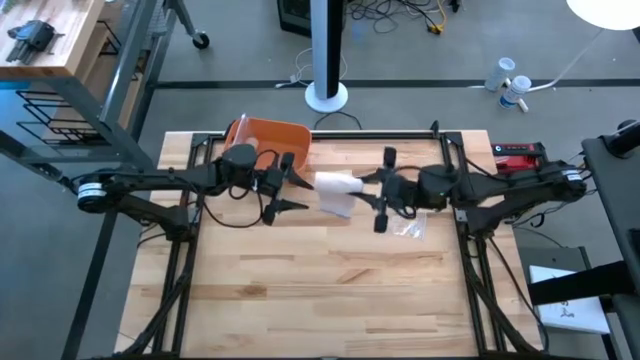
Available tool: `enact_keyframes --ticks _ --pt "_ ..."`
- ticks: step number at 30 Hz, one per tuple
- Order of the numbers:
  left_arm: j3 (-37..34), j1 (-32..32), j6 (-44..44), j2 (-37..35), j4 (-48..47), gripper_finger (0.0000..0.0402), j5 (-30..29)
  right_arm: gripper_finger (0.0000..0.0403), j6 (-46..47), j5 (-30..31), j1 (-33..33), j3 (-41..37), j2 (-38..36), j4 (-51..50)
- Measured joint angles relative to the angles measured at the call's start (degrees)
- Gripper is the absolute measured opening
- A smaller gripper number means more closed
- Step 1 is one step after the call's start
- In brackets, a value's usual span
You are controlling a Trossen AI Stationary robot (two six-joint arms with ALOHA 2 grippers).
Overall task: Roll bandage
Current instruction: Roll the white bandage
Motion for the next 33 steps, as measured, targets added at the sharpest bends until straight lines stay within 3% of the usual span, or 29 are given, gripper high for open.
enact_keyframes --ticks 5,9,17,24,29,33 --pt "2.7 -0.3 -5.4 0.0 -2.0 0.0231 1.3 0.0091 -2.3 8.1 1.9 1.5 -3.8 -5.1" --pt "4.9 -1.6 -11.6 -0.2 -1.9 0.0231 5.6 0.0091 -0.4 10.5 1.7 2.8 -5.7 -9.7" --pt "5.5 -9.8 -16.4 -0.9 2.7 0.0231 4.6 0.0091 12.8 10.6 1.5 4.6 -5.6 -16.6" --pt "5.5 -14.3 -12.0 -3.6 4.4 0.0231 4.6 0.0091 29.8 11.0 1.8 4.5 -5.0 -19.8" --pt "5.4 -18.9 -11.6 -4.9 6.7 0.0231 4.8 0.0091 41.0 11.3 4.2 4.0 -4.2 -20.6" --pt "5.4 -21.5 -14.4 -4.8 6.6 0.0231 4.8 0.0091 44.6 13.4 7.9 3.6 -1.6 -21.0"
